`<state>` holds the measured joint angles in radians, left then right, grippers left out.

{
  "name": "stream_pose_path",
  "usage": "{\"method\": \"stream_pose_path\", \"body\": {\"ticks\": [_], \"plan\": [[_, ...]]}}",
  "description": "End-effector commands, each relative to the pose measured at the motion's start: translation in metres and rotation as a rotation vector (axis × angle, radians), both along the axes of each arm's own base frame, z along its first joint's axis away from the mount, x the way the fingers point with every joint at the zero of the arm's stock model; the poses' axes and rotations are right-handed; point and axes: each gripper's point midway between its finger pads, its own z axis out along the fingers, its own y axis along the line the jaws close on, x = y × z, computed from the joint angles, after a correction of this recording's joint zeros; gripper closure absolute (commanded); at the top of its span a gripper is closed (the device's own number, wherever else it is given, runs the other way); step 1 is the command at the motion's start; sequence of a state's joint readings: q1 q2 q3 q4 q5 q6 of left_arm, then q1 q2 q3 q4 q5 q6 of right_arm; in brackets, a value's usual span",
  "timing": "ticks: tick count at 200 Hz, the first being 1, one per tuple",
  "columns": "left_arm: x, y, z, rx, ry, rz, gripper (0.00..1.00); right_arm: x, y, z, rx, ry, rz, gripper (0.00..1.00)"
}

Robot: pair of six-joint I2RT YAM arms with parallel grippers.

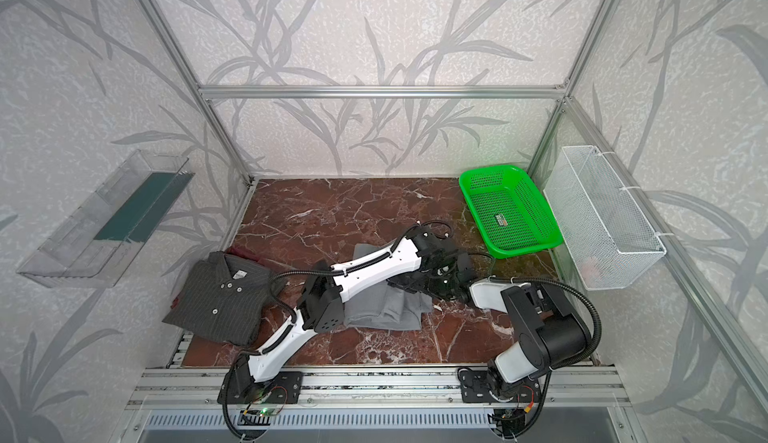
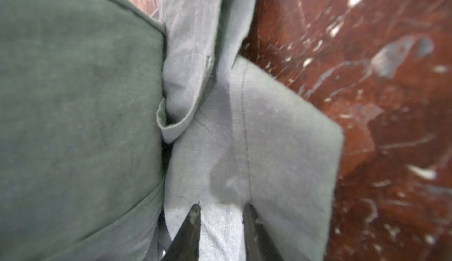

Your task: Fold and stack the long sleeve shirts

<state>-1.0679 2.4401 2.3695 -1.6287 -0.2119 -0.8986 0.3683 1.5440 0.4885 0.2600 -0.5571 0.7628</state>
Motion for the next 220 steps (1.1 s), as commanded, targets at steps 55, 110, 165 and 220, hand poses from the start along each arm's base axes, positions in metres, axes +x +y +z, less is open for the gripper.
{"method": "stream_pose_path", "body": {"ticks": [55,110,165,220], "plan": [[-0.01,0.01,0.084,-0.105,-0.054,-0.007,0.01,-0.017,-0.011,-0.007,-0.11,0.012,0.001,0.68],[-0.004,0.058,0.138,-0.086,-0.213,0.018,0.01,-0.017,-0.041,0.045,-0.157,-0.08,-0.063,0.68],[-0.027,0.072,0.075,-0.105,-0.16,0.034,0.1,0.0,-0.018,0.132,-0.01,-0.217,0.004,0.74],[-0.042,0.052,0.026,-0.221,-0.158,0.051,0.27,0.027,0.011,0.131,0.025,-0.201,0.061,0.79]]}}
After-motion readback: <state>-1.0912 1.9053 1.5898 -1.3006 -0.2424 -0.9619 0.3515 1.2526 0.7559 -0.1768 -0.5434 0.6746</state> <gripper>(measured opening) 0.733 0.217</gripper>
